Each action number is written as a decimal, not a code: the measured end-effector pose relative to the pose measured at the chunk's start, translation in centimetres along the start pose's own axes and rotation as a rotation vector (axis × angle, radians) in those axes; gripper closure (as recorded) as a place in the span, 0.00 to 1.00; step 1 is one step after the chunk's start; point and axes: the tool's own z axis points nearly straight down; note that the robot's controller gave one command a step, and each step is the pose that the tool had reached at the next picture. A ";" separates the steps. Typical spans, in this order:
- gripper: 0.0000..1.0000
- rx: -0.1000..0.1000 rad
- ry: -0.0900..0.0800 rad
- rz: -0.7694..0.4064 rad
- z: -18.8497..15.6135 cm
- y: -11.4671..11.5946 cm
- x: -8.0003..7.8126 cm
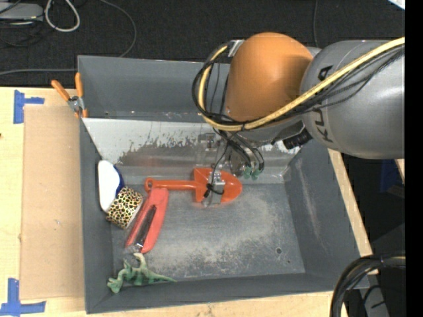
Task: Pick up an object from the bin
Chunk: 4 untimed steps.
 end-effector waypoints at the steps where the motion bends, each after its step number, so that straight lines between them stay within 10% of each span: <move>1: 0.00 0.000 -0.008 0.004 -0.5 -0.1 -0.1; 2: 0.00 -0.002 -0.008 0.078 14.6 -2.9 -3.1; 4: 0.00 -0.003 -0.011 0.077 16.5 -2.9 -3.3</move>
Offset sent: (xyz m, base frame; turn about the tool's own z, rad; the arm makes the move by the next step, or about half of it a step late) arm 0.0321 -0.0335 -0.1667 0.0937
